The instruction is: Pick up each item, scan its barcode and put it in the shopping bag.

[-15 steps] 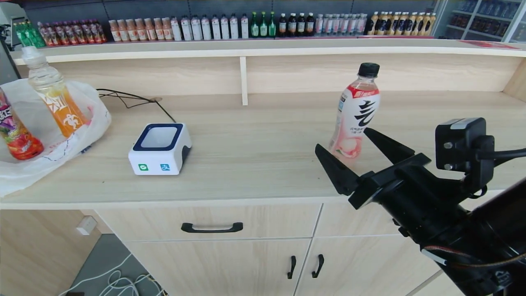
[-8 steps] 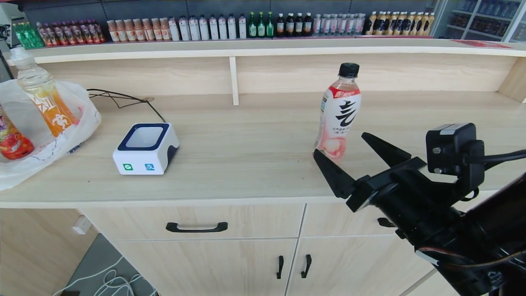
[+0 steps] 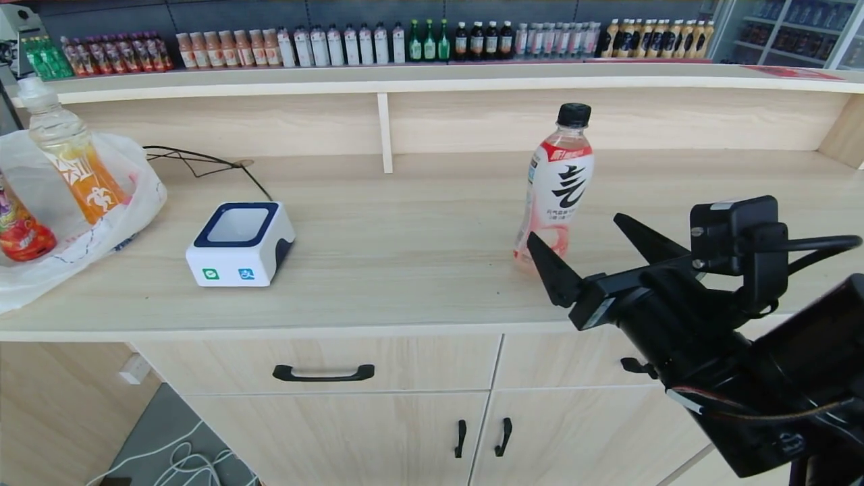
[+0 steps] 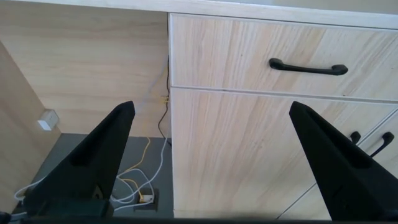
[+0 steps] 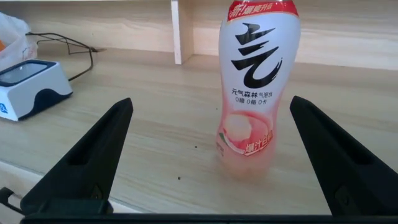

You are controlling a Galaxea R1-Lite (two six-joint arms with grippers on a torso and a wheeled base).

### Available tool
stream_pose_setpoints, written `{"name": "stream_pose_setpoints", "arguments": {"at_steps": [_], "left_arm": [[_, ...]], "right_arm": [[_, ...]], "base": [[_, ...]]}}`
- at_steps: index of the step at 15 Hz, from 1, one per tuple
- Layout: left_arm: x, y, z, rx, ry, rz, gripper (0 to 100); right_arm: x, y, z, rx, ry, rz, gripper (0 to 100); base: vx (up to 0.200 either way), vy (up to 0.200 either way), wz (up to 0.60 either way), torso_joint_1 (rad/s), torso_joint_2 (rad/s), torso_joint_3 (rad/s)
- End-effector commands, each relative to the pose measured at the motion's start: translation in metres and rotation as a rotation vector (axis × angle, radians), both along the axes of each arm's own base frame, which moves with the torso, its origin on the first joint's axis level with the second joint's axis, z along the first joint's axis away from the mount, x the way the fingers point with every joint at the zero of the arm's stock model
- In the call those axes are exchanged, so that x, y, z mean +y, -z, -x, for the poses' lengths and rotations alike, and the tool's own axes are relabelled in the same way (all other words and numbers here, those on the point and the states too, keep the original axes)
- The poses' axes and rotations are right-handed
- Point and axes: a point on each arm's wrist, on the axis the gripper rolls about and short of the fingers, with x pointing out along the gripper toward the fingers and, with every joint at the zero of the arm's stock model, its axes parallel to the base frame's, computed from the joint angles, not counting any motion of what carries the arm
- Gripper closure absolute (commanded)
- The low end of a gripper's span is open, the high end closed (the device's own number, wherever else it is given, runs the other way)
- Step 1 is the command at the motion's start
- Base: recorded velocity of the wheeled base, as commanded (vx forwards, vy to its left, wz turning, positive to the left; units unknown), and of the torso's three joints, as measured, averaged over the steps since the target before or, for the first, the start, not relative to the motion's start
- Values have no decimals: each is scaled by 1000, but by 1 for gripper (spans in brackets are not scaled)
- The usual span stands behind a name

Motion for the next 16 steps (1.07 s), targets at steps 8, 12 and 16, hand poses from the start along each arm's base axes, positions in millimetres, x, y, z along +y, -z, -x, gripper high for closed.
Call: {"name": "stream_pose_setpoints", "arguments": {"at_steps": [8, 12, 16], "left_arm": [[0, 0, 0, 0, 2, 0, 0], [0, 0, 0, 0, 0, 0, 0], [0, 0, 0, 0, 0, 0, 0]], "right_arm": [[3, -10, -29, 66, 77, 67, 0], [17, -15, -54, 84, 70, 38, 0], [13, -7, -67, 103, 105, 50, 0]], "base": [[0, 0, 0, 0, 0, 0], [0, 0, 0, 0, 0, 0], [0, 0, 0, 0, 0, 0]]}}
